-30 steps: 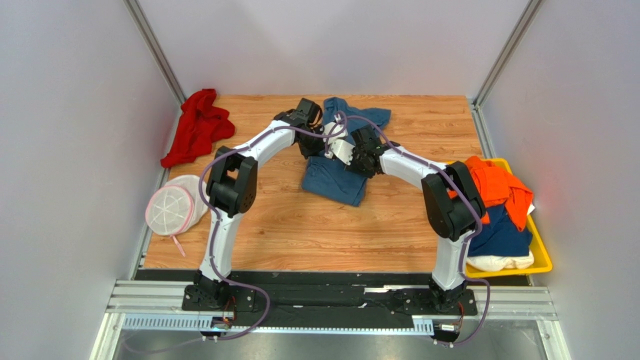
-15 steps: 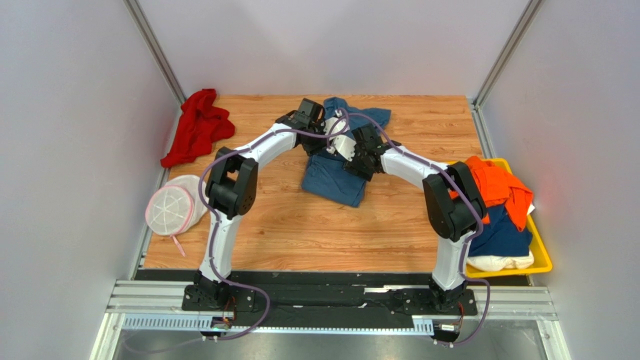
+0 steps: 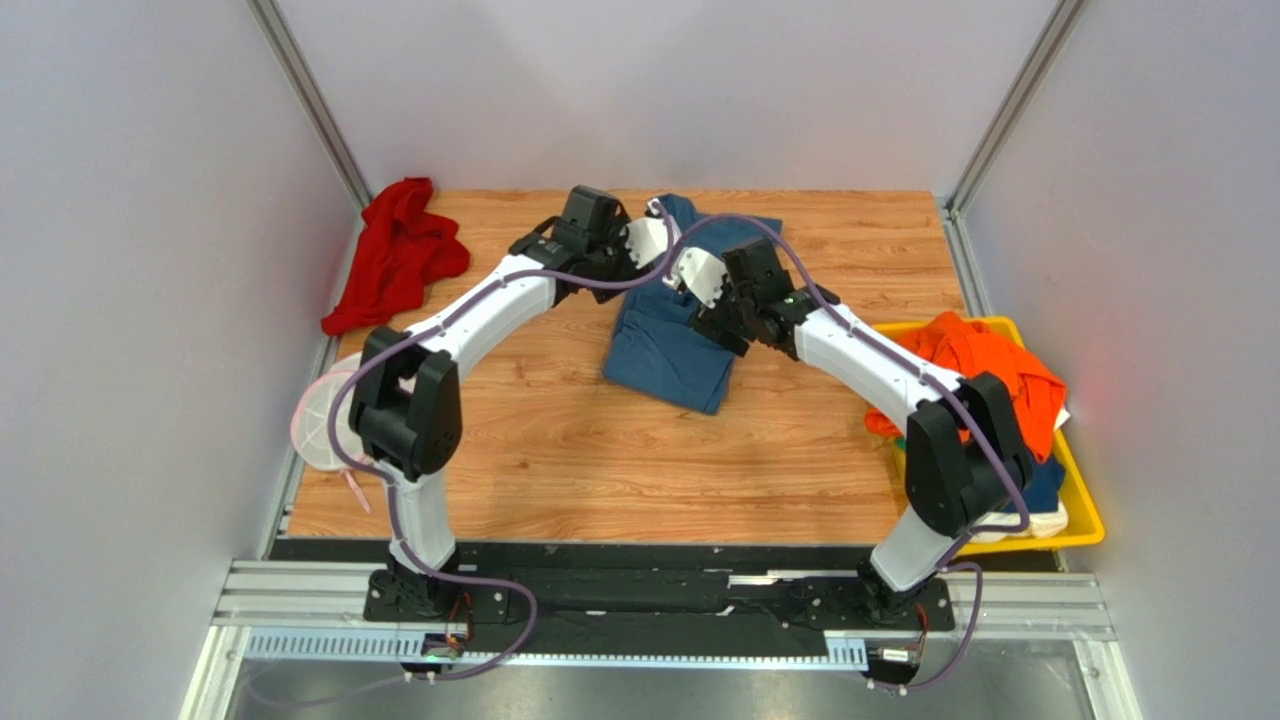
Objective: Fold and stack the t-shirts
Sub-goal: Grab one side of the 2/3 rectangular tshirt with both arms
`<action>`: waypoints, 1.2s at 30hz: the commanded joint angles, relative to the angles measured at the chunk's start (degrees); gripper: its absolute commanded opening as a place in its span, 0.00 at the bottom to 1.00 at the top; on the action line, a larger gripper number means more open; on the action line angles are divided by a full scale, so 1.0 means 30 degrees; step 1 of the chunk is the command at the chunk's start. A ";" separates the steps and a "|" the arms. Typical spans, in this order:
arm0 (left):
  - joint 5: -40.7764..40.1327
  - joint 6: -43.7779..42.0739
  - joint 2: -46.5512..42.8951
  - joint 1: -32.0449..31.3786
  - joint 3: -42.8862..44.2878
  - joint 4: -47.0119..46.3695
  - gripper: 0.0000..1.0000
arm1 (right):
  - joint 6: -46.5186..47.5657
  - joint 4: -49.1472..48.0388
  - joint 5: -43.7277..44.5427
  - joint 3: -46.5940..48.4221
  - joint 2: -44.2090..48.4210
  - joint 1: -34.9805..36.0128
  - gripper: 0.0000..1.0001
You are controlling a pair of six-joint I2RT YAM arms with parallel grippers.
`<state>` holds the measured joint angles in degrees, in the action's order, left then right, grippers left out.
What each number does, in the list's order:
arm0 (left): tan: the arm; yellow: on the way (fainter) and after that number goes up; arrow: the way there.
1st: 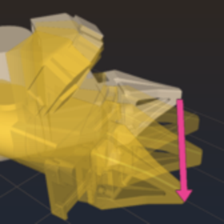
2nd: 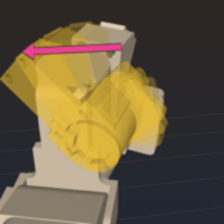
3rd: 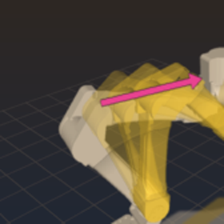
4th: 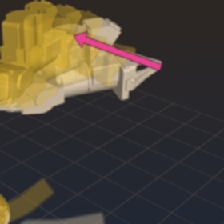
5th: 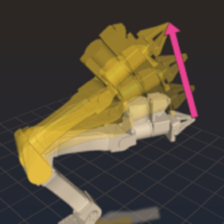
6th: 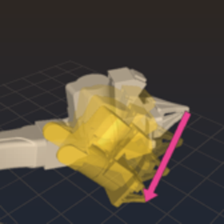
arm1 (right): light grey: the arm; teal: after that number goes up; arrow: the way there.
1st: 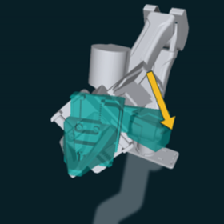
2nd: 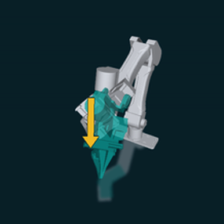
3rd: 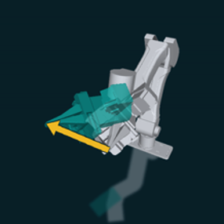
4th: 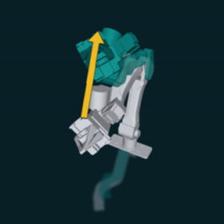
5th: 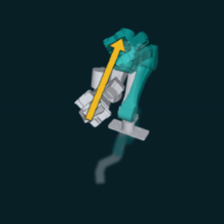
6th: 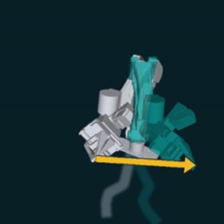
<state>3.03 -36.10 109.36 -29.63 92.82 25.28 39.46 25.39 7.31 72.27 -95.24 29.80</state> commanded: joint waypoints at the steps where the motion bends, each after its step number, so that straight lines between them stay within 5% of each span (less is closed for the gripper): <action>1: 0.1566 0.0606 -0.1967 -0.0115 -0.1521 0.1764 0.59 | -0.1229 0.0678 -0.0181 -0.1294 0.1743 0.1109 0.83; 11: 0.4232 0.0549 -0.4052 -0.0144 -0.7030 0.1184 0.64 | -0.2519 0.0181 0.0111 -0.4928 0.3359 0.3950 0.83; 24: 0.6344 0.1046 -0.2031 -0.0115 -0.5744 0.1155 0.77 | -0.2491 -0.0992 -0.0122 -0.5341 0.1692 0.4275 0.82; 36: 0.6462 0.0636 -0.1094 -0.0115 -0.5246 0.1885 0.77 | -0.2051 -0.1343 -0.0562 -0.4696 -0.0096 0.4275 0.82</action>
<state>20.23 -33.39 105.34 -29.52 73.97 30.11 32.86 24.21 6.35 55.94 -93.80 42.30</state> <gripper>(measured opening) 0.769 0.827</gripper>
